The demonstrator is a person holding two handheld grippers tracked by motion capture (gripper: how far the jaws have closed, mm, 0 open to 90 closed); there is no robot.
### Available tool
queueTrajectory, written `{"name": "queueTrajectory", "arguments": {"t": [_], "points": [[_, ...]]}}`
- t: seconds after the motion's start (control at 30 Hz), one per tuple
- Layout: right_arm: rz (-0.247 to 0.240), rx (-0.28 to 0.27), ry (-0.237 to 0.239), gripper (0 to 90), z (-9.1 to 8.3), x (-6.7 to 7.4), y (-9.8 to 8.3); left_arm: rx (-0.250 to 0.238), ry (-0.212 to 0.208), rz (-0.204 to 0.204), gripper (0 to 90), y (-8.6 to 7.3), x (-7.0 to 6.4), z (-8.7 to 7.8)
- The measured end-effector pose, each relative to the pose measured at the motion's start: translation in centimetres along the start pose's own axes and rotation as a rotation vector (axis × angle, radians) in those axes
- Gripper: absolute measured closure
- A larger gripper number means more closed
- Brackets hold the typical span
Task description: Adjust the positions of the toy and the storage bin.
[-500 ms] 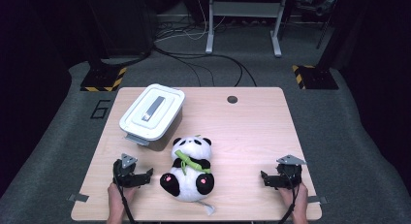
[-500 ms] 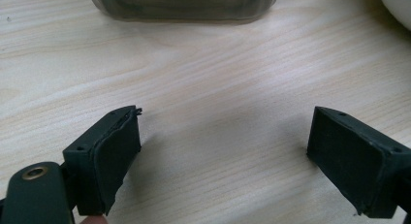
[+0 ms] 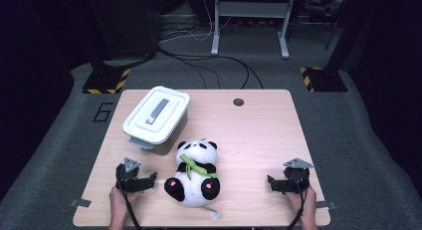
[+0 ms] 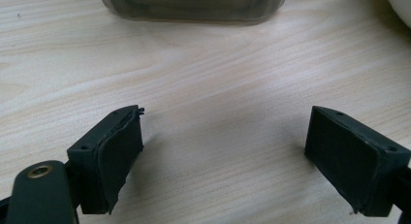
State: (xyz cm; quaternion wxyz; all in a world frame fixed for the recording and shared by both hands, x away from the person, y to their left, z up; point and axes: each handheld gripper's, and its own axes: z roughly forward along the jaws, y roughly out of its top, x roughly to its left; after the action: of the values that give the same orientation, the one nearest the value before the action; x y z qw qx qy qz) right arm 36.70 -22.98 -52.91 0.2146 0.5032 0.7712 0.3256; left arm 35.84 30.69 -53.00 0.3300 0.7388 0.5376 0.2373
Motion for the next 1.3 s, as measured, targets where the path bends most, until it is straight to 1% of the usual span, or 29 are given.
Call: {"name": "queueTrajectory", "arguments": {"t": [0.07,0.13,0.17,0.2,0.27,0.3,0.37,0.5,0.53,0.57,0.63,0.67,0.7,0.77,0.83,0.87,0.97,1.0,1.07,1.1,1.13,1.17,1.3], "points": [[-0.001,0.005,0.003,0.4,0.1,-0.1,0.1,0.006,-0.009,0.005,12.3,0.0,0.1,-0.1],[0.002,0.002,0.003,0.4,0.2,-0.2,0.2,0.005,-0.006,0.006,9.7,0.0,0.1,-0.1],[0.007,0.000,0.001,0.4,0.2,-0.1,0.2,0.012,-0.019,0.000,8.2,0.0,0.4,-0.1],[0.007,0.000,0.001,0.4,0.2,-0.1,0.2,0.012,-0.019,0.000,7.7,0.0,0.4,-0.1],[0.002,0.003,0.003,0.5,0.2,-0.2,0.2,0.008,-0.024,-0.007,7.0,0.2,0.5,-0.4],[0.004,0.002,0.001,0.5,0.2,-0.1,0.2,0.004,-0.030,-0.011,6.6,0.4,0.7,-0.9],[0.006,0.002,0.000,0.6,0.2,-0.1,0.2,0.000,-0.032,-0.014,5.9,0.6,0.8,-1.2],[0.007,0.001,-0.002,0.7,0.2,-0.1,0.2,-0.011,-0.040,-0.017,4.4,1.9,1.2,-2.6],[0.007,0.001,-0.002,0.7,0.2,-0.1,0.2,-0.011,-0.040,-0.017,4.3,1.9,1.2,-2.6],[0.000,0.003,0.000,0.9,0.1,-0.2,0.1,-0.017,-0.040,-0.017,4.0,2.6,1.4,-3.2],[0.001,0.003,-0.001,0.9,0.1,-0.2,0.1,-0.019,-0.037,-0.011,3.6,3.2,1.5,-3.7],[0.001,0.003,-0.001,0.9,0.1,-0.2,0.1,-0.019,-0.037,-0.011,3.4,3.2,1.5,-3.7],[0.001,0.003,-0.001,0.9,0.1,-0.2,0.1,-0.023,-0.033,-0.007,3.1,3.8,1.6,-4.3],[0.001,0.002,-0.001,0.9,0.1,-0.2,0.1,-0.032,-0.034,-0.008,2.7,4.1,1.6,-4.5],[0.001,0.002,-0.002,1.1,0.1,-0.2,0.1,-0.042,-0.031,-0.003,2.3,5.0,1.7,-5.2],[0.001,0.002,-0.002,1.1,0.1,-0.2,0.1,-0.042,-0.031,-0.003,2.2,5.0,1.7,-5.2],[0.003,0.001,-0.007,1.2,0.1,-0.2,0.1,-0.043,-0.040,0.005,2.2,5.9,1.8,-5.7],[0.003,0.001,-0.007,1.2,0.1,-0.2,0.1,-0.049,-0.034,0.012,2.2,6.3,1.8,-5.9],[0.004,0.000,-0.009,1.4,0.1,-0.2,0.1,-0.055,-0.033,0.011,2.0,6.9,1.8,-6.2],[0.005,0.000,-0.009,1.4,0.1,-0.2,0.1,-0.060,-0.037,0.012,1.9,7.6,2.0,-6.6],[0.005,0.000,-0.009,1.4,0.1,-0.2,0.1,-0.060,-0.037,0.012,1.8,7.6,2.0,-6.6],[0.005,-0.001,-0.009,1.4,0.1,-0.2,0.1,-0.071,-0.035,0.015,1.8,8.3,2.0,-6.9],[0.005,-0.001,-0.009,1.5,0.1,-0.2,0.1,-0.085,-0.028,0.034,1.8,9.8,2.0,-7.3]]}}
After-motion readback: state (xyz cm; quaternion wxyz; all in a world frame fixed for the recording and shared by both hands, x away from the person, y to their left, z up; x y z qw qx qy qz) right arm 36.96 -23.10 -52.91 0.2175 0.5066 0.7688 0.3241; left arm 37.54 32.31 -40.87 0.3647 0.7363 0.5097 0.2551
